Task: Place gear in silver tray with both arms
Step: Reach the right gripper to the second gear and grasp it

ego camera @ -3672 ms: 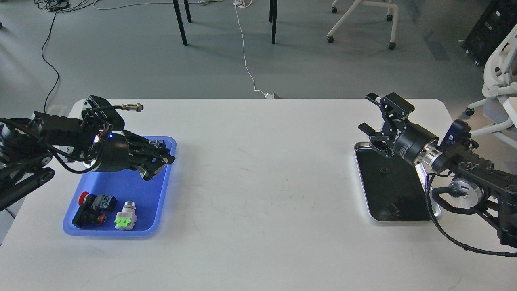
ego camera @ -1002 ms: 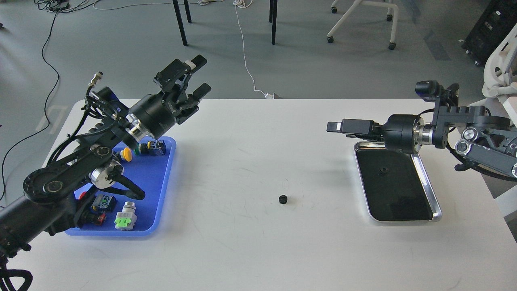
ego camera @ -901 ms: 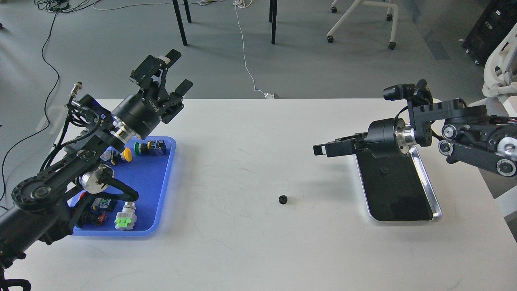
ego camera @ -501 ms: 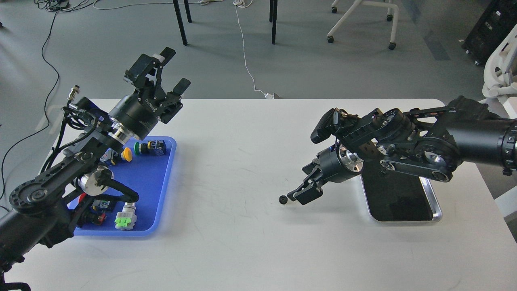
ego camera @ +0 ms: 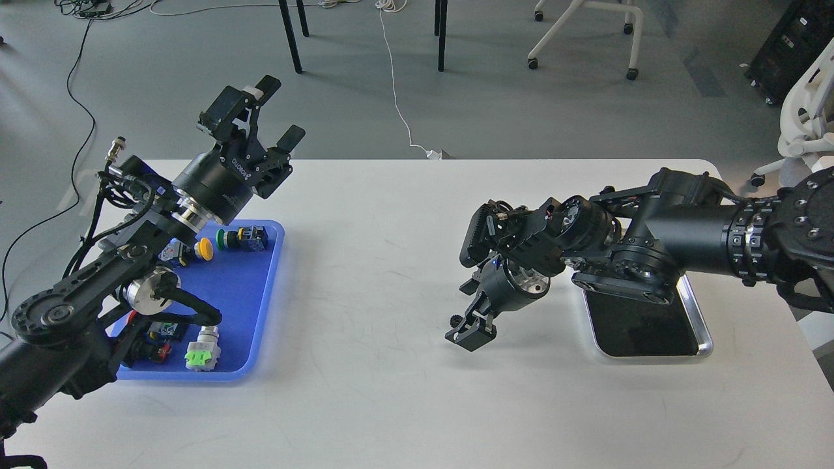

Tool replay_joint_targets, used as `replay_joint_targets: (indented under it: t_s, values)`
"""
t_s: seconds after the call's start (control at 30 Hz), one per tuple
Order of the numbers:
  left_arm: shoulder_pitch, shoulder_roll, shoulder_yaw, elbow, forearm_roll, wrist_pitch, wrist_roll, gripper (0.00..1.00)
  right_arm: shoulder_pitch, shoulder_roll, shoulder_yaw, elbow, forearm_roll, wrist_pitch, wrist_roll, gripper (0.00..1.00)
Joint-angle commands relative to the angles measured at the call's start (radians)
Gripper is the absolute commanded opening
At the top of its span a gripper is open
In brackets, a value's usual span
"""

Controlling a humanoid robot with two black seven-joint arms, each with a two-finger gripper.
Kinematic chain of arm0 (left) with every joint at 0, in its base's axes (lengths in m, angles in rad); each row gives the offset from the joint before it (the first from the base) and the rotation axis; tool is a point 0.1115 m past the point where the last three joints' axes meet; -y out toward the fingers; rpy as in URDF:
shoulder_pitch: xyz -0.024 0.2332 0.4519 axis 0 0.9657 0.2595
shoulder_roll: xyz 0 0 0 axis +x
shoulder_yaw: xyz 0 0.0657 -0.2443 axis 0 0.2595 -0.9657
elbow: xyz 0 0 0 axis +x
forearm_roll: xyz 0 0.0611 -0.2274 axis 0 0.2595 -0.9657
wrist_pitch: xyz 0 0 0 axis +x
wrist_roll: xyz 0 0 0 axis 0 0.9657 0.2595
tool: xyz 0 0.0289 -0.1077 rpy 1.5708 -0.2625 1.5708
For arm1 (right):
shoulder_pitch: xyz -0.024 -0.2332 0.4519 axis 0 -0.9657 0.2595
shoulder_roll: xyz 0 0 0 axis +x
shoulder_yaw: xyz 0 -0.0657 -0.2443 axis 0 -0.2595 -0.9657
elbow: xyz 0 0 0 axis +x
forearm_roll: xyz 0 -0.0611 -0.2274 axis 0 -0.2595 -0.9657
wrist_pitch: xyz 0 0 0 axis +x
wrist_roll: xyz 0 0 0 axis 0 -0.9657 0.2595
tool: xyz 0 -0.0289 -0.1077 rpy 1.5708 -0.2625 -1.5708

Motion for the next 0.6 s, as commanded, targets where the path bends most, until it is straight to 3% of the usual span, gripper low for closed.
replay_joint_targets:
  t_s: [0.0, 0.17, 0.23, 0.43, 0.57]
  values:
    - [0.0, -0.001, -0.001, 0.0, 0.0, 0.0, 0.0, 0.97, -0.003, 0.016, -0.007, -0.004, 0.001, -0.002, 0.0, 0.83]
    - [0.0, 0.001, -0.005, 0.0, 0.0, 0.0, 0.0, 0.97, -0.012, 0.021, -0.016, -0.017, 0.0, -0.002, 0.0, 0.72]
    - [0.0, 0.001, -0.005, 0.0, 0.0, 0.0, 0.0, 0.97, -0.012, 0.029, -0.036, -0.02, 0.001, -0.004, 0.0, 0.63]
    - [0.0, 0.001, -0.006, -0.011, 0.0, 0.0, 0.0, 0.97, -0.018, 0.033, -0.041, -0.03, 0.001, -0.008, 0.0, 0.61]
    - [0.0, 0.001, -0.006, -0.011, 0.0, 0.0, 0.0, 0.97, -0.018, 0.033, -0.041, -0.03, 0.001, -0.013, 0.0, 0.53]
